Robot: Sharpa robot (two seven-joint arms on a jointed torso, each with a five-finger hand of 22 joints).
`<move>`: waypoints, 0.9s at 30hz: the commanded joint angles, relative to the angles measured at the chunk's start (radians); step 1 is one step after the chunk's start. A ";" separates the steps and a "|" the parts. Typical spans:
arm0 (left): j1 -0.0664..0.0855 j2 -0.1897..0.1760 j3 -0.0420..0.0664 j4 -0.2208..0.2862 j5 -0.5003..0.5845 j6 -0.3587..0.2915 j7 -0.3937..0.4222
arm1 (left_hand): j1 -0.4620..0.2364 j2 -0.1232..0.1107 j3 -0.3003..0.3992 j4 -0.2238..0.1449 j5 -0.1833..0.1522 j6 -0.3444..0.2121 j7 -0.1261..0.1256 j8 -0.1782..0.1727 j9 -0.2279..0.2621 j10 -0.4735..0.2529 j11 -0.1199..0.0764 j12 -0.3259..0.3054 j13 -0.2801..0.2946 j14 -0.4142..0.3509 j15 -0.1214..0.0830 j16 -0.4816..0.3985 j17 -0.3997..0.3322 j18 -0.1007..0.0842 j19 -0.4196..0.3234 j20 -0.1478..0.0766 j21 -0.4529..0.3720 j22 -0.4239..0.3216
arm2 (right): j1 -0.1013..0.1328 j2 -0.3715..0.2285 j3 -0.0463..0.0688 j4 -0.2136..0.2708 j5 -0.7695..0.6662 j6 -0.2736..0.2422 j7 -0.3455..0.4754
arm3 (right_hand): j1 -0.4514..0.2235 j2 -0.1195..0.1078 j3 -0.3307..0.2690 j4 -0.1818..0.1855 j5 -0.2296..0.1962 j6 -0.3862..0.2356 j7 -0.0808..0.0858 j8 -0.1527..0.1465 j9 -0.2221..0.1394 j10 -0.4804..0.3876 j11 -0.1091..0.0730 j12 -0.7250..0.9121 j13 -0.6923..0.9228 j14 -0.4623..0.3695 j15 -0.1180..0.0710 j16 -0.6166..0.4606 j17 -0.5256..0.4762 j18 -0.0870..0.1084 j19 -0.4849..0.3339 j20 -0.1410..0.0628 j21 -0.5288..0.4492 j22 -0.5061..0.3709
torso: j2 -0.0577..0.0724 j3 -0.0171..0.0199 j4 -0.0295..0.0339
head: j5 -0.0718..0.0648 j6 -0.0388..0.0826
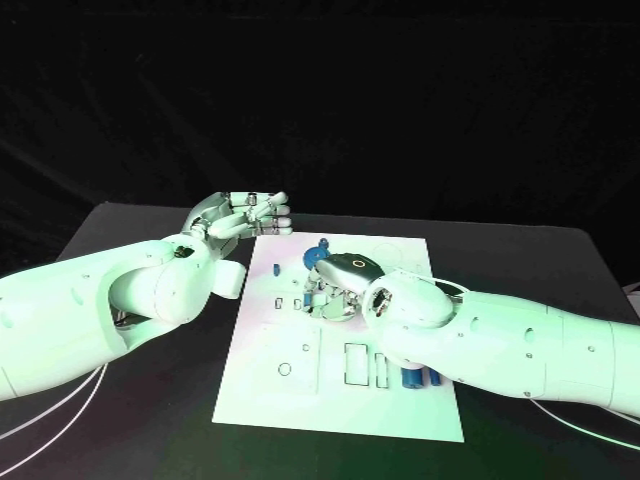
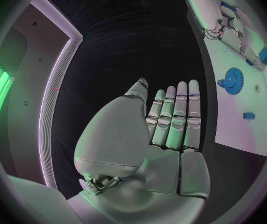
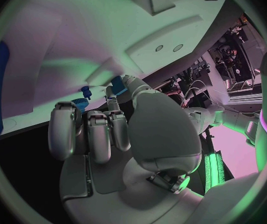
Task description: Assemble the parts on the task board
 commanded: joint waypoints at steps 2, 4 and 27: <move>0.001 0.003 0.001 -0.002 -0.004 0.007 -0.008 | 0.005 -0.001 -0.002 0.000 -0.005 0.002 0.006 -0.004 0.000 -0.004 0.006 -0.004 -0.001 -0.008 0.000 -0.003 0.001 0.010 -0.006 0.001 -0.005 -0.002 | -0.002 -0.001 -0.001 -0.003 -0.007 0.005 0.000 | -0.021 -0.007 -0.018 0.002 -0.030 -0.017 0.005 -0.010 -0.003 0.033 0.011 -0.011 0.169 0.099 0.011 -0.005 0.242 -0.016 0.000 0.011 -0.008 0.036 | 0.001 0.0005 -0.0005 | -0.003 0.004; 0.001 0.004 0.001 -0.004 -0.004 0.007 -0.009 | 0.006 -0.001 -0.002 -0.001 -0.005 0.001 0.007 -0.005 -0.001 -0.005 0.006 -0.004 -0.001 -0.009 0.001 -0.004 0.001 0.010 -0.007 0.001 -0.005 -0.002 | -0.002 -0.001 -0.001 -0.003 -0.007 0.002 0.001 | -0.024 -0.011 -0.025 0.003 -0.037 -0.026 0.009 -0.016 -0.005 0.030 0.014 -0.014 0.165 0.098 0.014 -0.006 0.240 -0.015 -0.002 0.013 -0.012 0.032 | 0.001 0.0012 -0.0005 | -0.004 0.004; 0.000 0.006 -0.002 -0.021 -0.050 0.021 -0.058 | 0.013 -0.002 -0.001 -0.005 -0.005 0.011 0.000 -0.004 0.002 0.012 0.000 0.002 0.002 0.016 -0.007 0.002 0.009 0.013 0.000 0.000 0.004 0.001 | 0.006 -0.071 0.001 0.072 0.033 -0.112 0.080 | -0.010 -0.022 -0.280 0.123 -0.113 -0.101 0.034 -0.046 -0.010 0.001 0.039 -0.039 0.138 0.093 0.036 -0.014 0.221 -0.010 -0.011 0.037 -0.041 0.023 | -0.003 0.0012 -0.0011 | -0.008 0.004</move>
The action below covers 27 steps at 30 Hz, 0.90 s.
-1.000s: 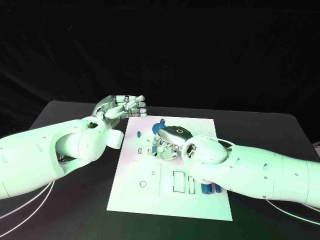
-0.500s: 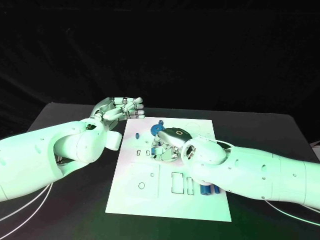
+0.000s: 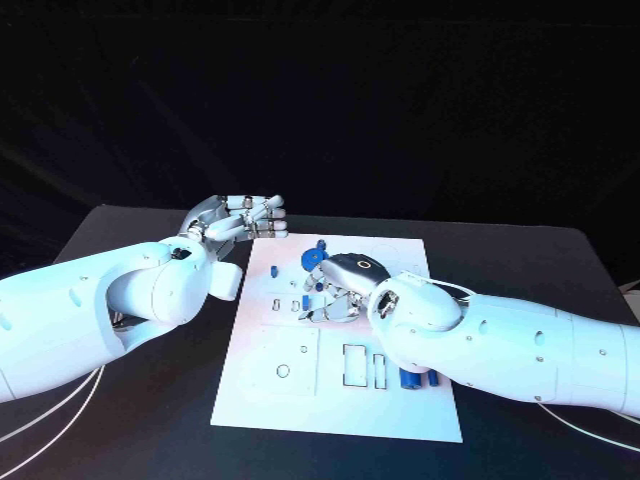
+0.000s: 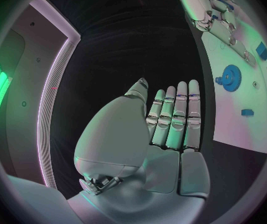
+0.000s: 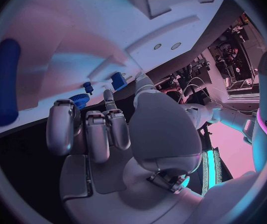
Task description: Assemble the parts on the task board
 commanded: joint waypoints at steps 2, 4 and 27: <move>0.001 0.000 0.000 -0.010 -0.114 0.038 -0.088 | 0.011 -0.003 0.000 -0.002 -0.003 0.037 -0.013 0.006 0.006 0.072 -0.023 0.025 0.013 0.067 -0.026 0.026 0.019 0.015 0.033 -0.013 0.029 0.012 | 0.029 -0.070 0.004 0.066 0.086 -0.036 0.123 | 0.049 0.022 0.006 -0.008 0.014 -0.005 0.000 -0.002 0.000 0.000 0.008 -0.008 0.134 0.095 0.006 0.003 0.235 -0.009 -0.001 0.005 -0.008 0.021 | -0.004 -0.0005 -0.0027 | -0.002 0.000; 0.001 0.002 -0.001 -0.016 -0.160 0.050 -0.129 | 0.013 -0.005 0.007 0.004 -0.001 0.065 -0.029 0.015 0.010 0.126 -0.044 0.043 0.022 0.136 -0.052 0.058 0.041 0.016 0.089 -0.041 0.071 0.031 | 0.049 -0.110 0.004 0.100 0.133 -0.014 0.161 | 0.065 0.028 0.008 -0.014 0.021 -0.005 0.000 -0.001 0.001 -0.002 0.008 -0.009 0.133 0.095 0.007 0.002 0.232 -0.005 -0.011 0.005 -0.024 0.007 | -0.010 -0.0017 -0.0081 | -0.001 -0.003; 0.030 0.111 -0.002 -0.155 -0.922 0.376 -0.665 | -0.207 -0.012 -0.068 0.029 -0.003 0.148 -0.149 0.192 0.242 0.302 -0.176 0.977 0.941 0.492 -0.199 1.459 1.412 -0.157 0.686 -0.215 1.086 1.316 | 0.135 -0.419 0.004 0.170 0.446 0.019 0.270 | 0.094 0.049 0.001 -0.031 0.062 0.018 -0.008 0.017 0.008 -0.008 0.001 -0.018 0.123 0.086 0.001 -0.012 0.201 -0.001 -0.021 0.002 -0.045 -0.005 | -0.065 0.0091 -0.0282 | 0.038 -0.027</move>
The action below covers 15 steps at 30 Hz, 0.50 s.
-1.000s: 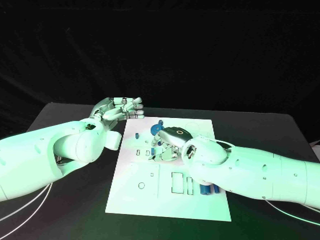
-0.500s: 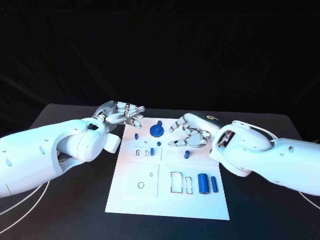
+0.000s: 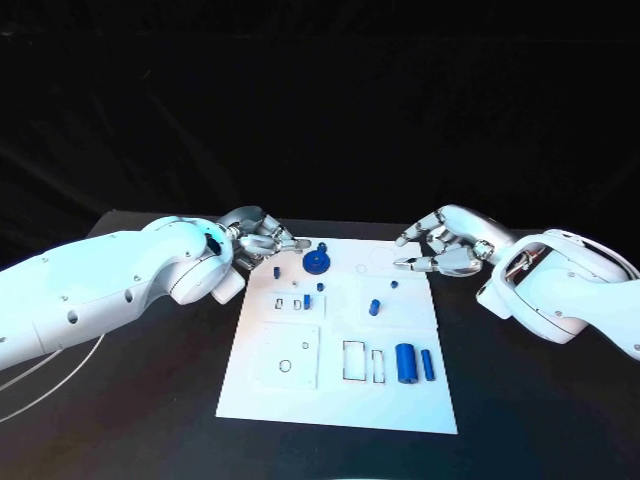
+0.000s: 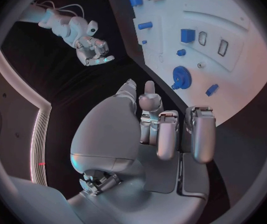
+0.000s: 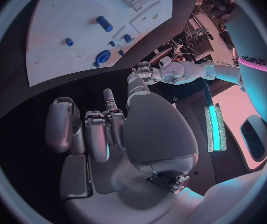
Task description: Assemble the parts on the task board
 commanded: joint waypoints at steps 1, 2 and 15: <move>0.008 0.029 0.000 -0.016 -0.235 0.170 -0.181 | -0.034 0.006 -0.017 0.002 -0.004 -0.015 0.002 0.014 0.025 0.011 0.002 0.075 0.078 0.104 -0.006 0.012 0.263 -0.018 0.082 0.001 0.018 0.207 | 0.001 -0.003 0.000 -0.009 0.027 0.007 0.021 | 0.010 -0.001 -0.003 -0.005 0.007 0.005 -0.002 0.006 0.002 -0.009 0.001 -0.008 0.122 0.086 0.001 -0.008 0.199 0.000 -0.007 -0.002 -0.008 -0.005 | -0.009 0.0027 -0.0003 | 0.005 -0.004; 0.010 0.040 -0.001 -0.022 -0.250 0.187 -0.207 | -0.045 0.009 -0.022 0.002 -0.004 -0.018 0.000 0.017 0.032 0.011 0.003 0.088 0.092 0.104 -0.005 0.012 0.263 -0.019 0.085 0.001 0.020 0.212 | 0.001 -0.004 0.000 -0.011 0.027 0.006 0.018 | 0.014 -0.001 -0.004 -0.007 0.008 0.005 -0.002 0.006 0.002 -0.010 0.000 -0.009 0.121 0.085 0.001 -0.009 0.198 0.000 -0.008 -0.002 -0.009 -0.006 | -0.011 0.0036 -0.0003 | 0.006 -0.006; 0.034 0.162 -0.016 -0.088 -0.355 0.311 -0.422 | -0.106 -0.001 -0.099 0.002 -0.015 -0.039 -0.003 0.051 0.095 0.020 0.000 0.167 0.176 0.104 -0.007 0.012 0.263 -0.029 0.109 -0.001 0.040 0.263 | 0.001 0.001 0.000 -0.025 0.022 -0.020 -0.010 | 0.025 -0.001 -0.014 -0.015 0.008 -0.012 0.000 0.000 -0.001 -0.020 0.001 -0.024 0.106 0.078 0.000 -0.022 0.172 0.006 -0.022 -0.004 -0.037 -0.027 | -0.011 0.0051 -0.0012 | 0.013 -0.018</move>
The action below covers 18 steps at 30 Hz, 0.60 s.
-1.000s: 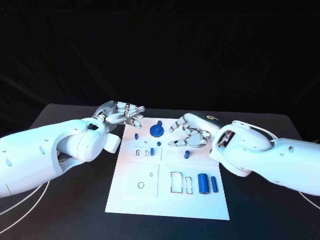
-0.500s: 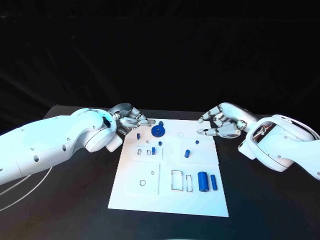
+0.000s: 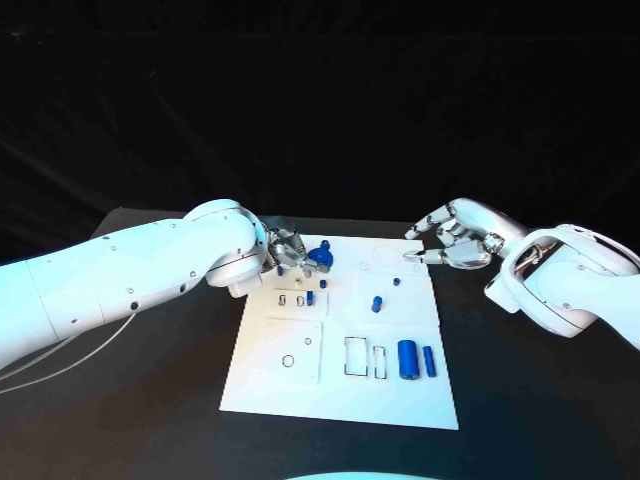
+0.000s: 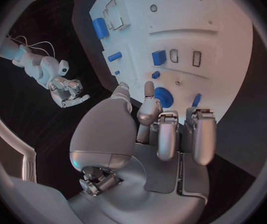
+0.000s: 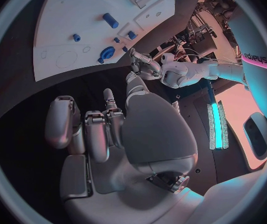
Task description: Assemble the parts on the task board
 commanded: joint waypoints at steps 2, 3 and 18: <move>0.003 0.021 0.000 -0.020 -0.083 0.089 -0.119 | -0.008 -0.006 -0.010 0.000 -0.004 -0.008 0.000 0.008 0.008 0.007 -0.002 0.007 0.005 0.103 -0.007 0.002 0.263 -0.011 0.109 -0.001 0.006 0.263 | -0.001 0.001 0.000 -0.003 0.001 -0.030 -0.003 | 0.005 -0.004 -0.008 0.001 0.006 -0.013 0.000 -0.005 -0.002 -0.011 0.001 -0.009 0.101 0.078 0.001 -0.007 0.169 0.007 -0.011 0.002 -0.009 -0.006 | 0.001 0.0001 0.0014 | 0.003 -0.003; 0.003 0.027 0.000 -0.025 -0.087 0.094 -0.123 | -0.010 -0.007 -0.012 0.001 -0.006 -0.009 0.000 0.009 0.011 0.006 -0.003 0.007 0.004 0.103 -0.007 0.002 0.263 -0.011 0.109 -0.001 0.006 0.263 | -0.001 0.002 0.000 -0.003 0.001 -0.037 -0.001 | 0.004 -0.004 -0.010 0.002 0.007 -0.016 0.001 -0.007 -0.003 -0.015 0.002 -0.014 0.096 0.077 0.001 -0.008 0.167 0.007 -0.013 0.002 -0.013 -0.009 | 0.001 -0.0003 0.0030 | 0.002 -0.004; 0.003 0.073 -0.004 -0.057 -0.125 0.120 -0.156 | -0.022 -0.008 -0.023 0.002 -0.010 -0.010 -0.003 0.020 0.028 0.006 -0.004 0.015 0.012 0.103 -0.008 0.002 0.263 -0.011 0.109 -0.002 0.006 0.263 | -0.006 0.006 0.000 0.000 -0.026 -0.063 0.010 | 0.005 -0.003 -0.019 0.012 0.032 -0.034 0.007 -0.015 -0.006 -0.018 0.007 -0.019 0.091 0.073 0.006 -0.018 0.149 0.012 -0.025 0.006 -0.040 -0.027 | 0.001 -0.0013 0.0019 | 0.001 -0.011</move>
